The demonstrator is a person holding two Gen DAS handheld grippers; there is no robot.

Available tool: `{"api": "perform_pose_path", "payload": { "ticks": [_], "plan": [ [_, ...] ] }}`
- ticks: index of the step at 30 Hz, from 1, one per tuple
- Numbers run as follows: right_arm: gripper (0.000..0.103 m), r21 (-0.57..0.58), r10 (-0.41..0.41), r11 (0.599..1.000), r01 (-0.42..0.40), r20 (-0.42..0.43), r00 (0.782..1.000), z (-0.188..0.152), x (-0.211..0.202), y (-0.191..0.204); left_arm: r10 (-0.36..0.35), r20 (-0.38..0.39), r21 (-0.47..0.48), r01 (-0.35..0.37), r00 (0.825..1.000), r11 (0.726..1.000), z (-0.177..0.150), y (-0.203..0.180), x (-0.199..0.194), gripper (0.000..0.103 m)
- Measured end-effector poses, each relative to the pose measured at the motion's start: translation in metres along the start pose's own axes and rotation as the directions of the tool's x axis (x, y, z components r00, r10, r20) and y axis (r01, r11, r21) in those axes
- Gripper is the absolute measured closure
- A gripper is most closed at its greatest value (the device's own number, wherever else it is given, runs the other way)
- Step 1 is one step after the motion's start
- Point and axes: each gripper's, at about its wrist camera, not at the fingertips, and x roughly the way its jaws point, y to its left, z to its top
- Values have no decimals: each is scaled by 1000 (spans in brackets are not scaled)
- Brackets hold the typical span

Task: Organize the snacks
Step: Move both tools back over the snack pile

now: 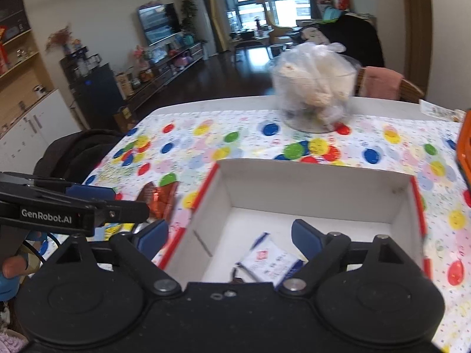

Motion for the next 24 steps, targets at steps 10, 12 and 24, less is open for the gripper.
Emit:
{"api": "perform_pose_path", "payload": {
  "ticks": [10, 12, 24],
  "plan": [
    [0, -63, 40, 997, -41, -17, 999, 0, 13, 45, 60, 48, -111, -55, 997, 992, -17, 56, -32, 24],
    [0, -63, 42, 997, -43, -22, 999, -2, 15, 53, 77, 61, -123, -69, 995, 990, -20, 69, -40, 24],
    [0, -52, -7, 999, 4, -67, 998, -9, 44, 110, 176, 37, -232, -163, 984, 959, -49, 177, -71, 24]
  ]
}}
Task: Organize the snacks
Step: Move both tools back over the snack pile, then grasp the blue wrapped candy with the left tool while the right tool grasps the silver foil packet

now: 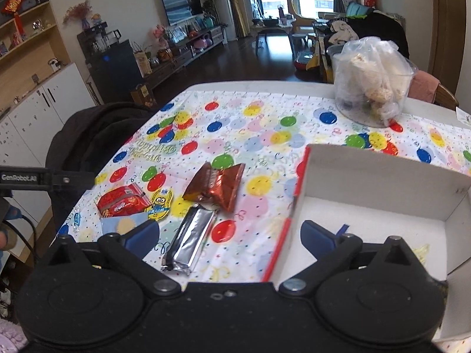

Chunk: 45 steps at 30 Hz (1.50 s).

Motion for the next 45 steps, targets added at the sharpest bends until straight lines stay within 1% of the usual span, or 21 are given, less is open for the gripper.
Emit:
{"api": "perform_pose_path", "payload": {
  "ticks": [7, 11, 14, 17, 19, 20, 22, 25, 26, 28, 30, 31, 33, 37, 41, 44, 45],
  "plan": [
    [1, -13, -8, 1000, 8, -33, 999, 0, 26, 41, 64, -30, -77, -66, 998, 995, -4, 70, 1, 24],
    [2, -28, -23, 999, 21, -59, 998, -1, 46, 63, 92, -68, -130, -100, 993, 986, -9, 108, 9, 24],
    [5, -32, -41, 999, 38, -87, 995, -3, 65, 73, 105, -104, -172, -122, 989, 977, -13, 135, 20, 24],
    [12, -31, -70, 997, 66, -126, 990, -6, 88, 78, 124, -143, -194, -150, 982, 969, -18, 154, 33, 25],
    [21, -38, -100, 995, 95, -150, 984, -10, 103, 80, 128, -166, -204, -161, 978, 966, -21, 163, 42, 25],
    [22, -36, -116, 993, 111, -162, 980, -12, 110, 81, 129, -178, -210, -165, 976, 964, -22, 168, 46, 25],
    [28, -31, -130, 992, 126, -182, 975, -14, 121, 81, 121, -201, -217, -165, 972, 962, -23, 174, 55, 35],
    [32, -24, -156, 988, 154, -196, 968, -16, 134, 82, 121, -235, -204, -171, 964, 964, -26, 178, 69, 42],
    [33, -25, -163, 987, 162, -201, 966, -17, 139, 82, 122, -242, -198, -172, 963, 965, -26, 178, 73, 43],
    [40, -24, -181, 983, 180, -214, 960, -16, 146, 82, 126, -255, -189, -177, 959, 966, -27, 179, 81, 47],
    [42, -24, -182, 983, 181, -221, 958, -15, 152, 82, 132, -265, -190, -186, 955, 964, -28, 180, 86, 51],
    [43, -27, -188, 982, 186, -221, 957, -15, 153, 83, 133, -268, -188, -187, 954, 964, -28, 181, 88, 53],
    [45, -31, -197, 980, 195, -221, 955, -14, 156, 83, 129, -270, -179, -182, 954, 967, -28, 181, 90, 54],
    [49, -24, -201, 979, 201, -237, 950, -13, 163, 81, 129, -288, -172, -184, 949, 968, -31, 183, 95, 63],
    [52, -25, -206, 978, 206, -249, 946, -14, 169, 83, 133, -281, -163, -184, 950, 969, -32, 184, 96, 67],
    [57, -30, -209, 978, 209, -251, 945, -14, 171, 83, 141, -277, -154, -189, 950, 970, -33, 184, 95, 75],
    [58, -30, -209, 978, 208, -248, 946, -14, 171, 83, 142, -277, -151, -189, 950, 970, -33, 183, 95, 80]
  ]
}}
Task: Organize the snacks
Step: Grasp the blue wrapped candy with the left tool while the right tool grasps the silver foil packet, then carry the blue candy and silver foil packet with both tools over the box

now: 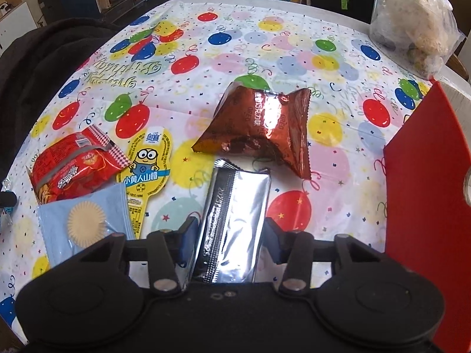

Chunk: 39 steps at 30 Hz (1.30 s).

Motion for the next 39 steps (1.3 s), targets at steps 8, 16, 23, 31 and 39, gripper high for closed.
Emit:
{"api": "perform_pose_path", "payload": {
  "ticks": [8, 16, 23, 31, 39],
  "plan": [
    [61, 2, 28, 1000, -28, 9, 1000, -3, -2, 0, -12, 4, 27, 12, 1000, 1000, -4, -1, 0, 91],
    [61, -1, 48, 999, -48, 45, 998, -7, -23, -1, -44, 27, 21, 44, 999, 999, -1, -3, -13, 91],
    [61, -13, 82, 997, -81, 105, 991, -8, -57, -5, -86, 56, 54, 83, 995, 995, 1, -16, -34, 91],
    [61, 1, 98, 995, -99, 173, 980, -7, -98, -22, -146, 82, 103, 137, 986, 985, 6, -47, -61, 91],
    [61, 35, 96, 994, -107, 227, 969, -8, -129, -54, -205, 110, 184, 182, 973, 966, 11, -97, -84, 91]
  ]
}}
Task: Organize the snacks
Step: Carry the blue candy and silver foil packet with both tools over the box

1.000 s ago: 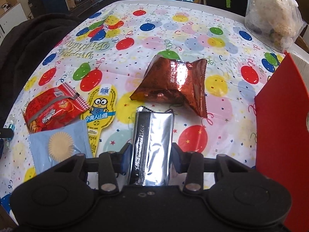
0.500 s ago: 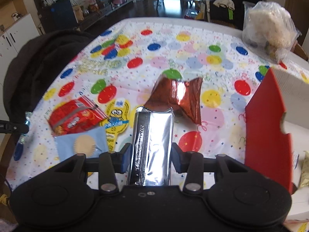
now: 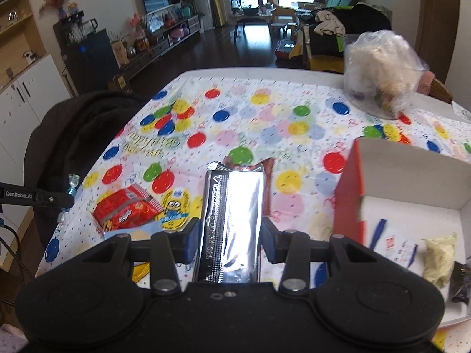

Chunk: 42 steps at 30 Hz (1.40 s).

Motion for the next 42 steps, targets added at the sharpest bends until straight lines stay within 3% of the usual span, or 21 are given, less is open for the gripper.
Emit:
{"api": "perform_pose_path", "payload": {
  "ticks": [12, 23, 36, 42],
  "plan": [
    [61, 61, -47, 997, 44, 53, 997, 1, -36, -70, -83, 23, 133, 79, 996, 988, 14, -100, 1, 91],
    [61, 109, -105, 989, 98, 57, 993, -10, -55, -141, -147, -25, 233, 149, 989, 961, 11, -192, 22, 91],
    [61, 180, -194, 966, 188, 18, 981, -29, -60, -225, -182, -121, 390, 215, 976, 895, -2, -300, 57, 91],
    [61, 144, -216, 965, 219, -32, 976, -37, -51, -249, -179, -190, 449, 248, 965, 859, -6, -341, 82, 91]
  ]
}}
